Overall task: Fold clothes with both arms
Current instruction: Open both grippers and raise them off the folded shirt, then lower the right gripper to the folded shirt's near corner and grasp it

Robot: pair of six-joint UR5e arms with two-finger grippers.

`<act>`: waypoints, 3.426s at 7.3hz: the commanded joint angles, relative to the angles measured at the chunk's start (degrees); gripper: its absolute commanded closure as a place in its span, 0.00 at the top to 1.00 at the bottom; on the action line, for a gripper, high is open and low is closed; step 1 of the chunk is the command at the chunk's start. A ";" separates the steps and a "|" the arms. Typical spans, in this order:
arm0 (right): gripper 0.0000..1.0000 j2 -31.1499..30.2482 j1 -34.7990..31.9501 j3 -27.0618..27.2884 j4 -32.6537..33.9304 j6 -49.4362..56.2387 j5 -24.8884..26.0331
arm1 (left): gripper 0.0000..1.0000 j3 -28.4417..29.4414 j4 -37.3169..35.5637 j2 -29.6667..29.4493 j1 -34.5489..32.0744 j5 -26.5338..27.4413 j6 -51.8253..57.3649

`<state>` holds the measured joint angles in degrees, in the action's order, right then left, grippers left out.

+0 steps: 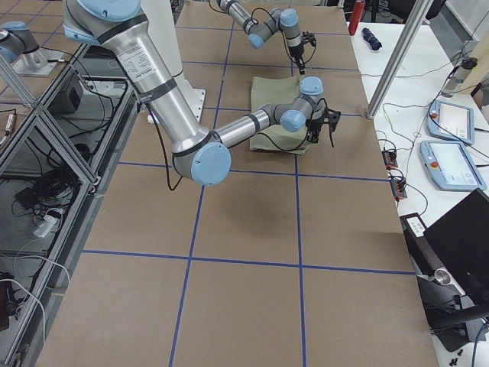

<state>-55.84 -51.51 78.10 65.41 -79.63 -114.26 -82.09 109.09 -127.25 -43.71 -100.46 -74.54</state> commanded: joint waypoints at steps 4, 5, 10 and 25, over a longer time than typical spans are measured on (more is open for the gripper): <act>0.16 0.38 0.35 0.03 -0.11 0.09 -0.26 | 0.20 0.17 0.07 -0.19 -0.41 -0.09 0.00; 0.46 0.38 0.53 0.03 -0.55 0.18 0.00 | 0.49 0.52 0.07 -0.27 -0.41 -0.09 0.00; 1.00 -7.47 2.27 10.33 -3.72 3.08 -1.67 | 0.99 0.09 0.15 -0.54 -0.32 -0.35 0.00; 0.00 -29.72 19.67 32.78 -3.45 1.50 1.42 | 0.99 -1.14 1.65 0.07 -0.14 -0.35 -0.52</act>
<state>-81.95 -33.16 107.38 61.96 -78.06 -111.93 -83.18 110.45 -127.54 -43.89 -100.81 -75.06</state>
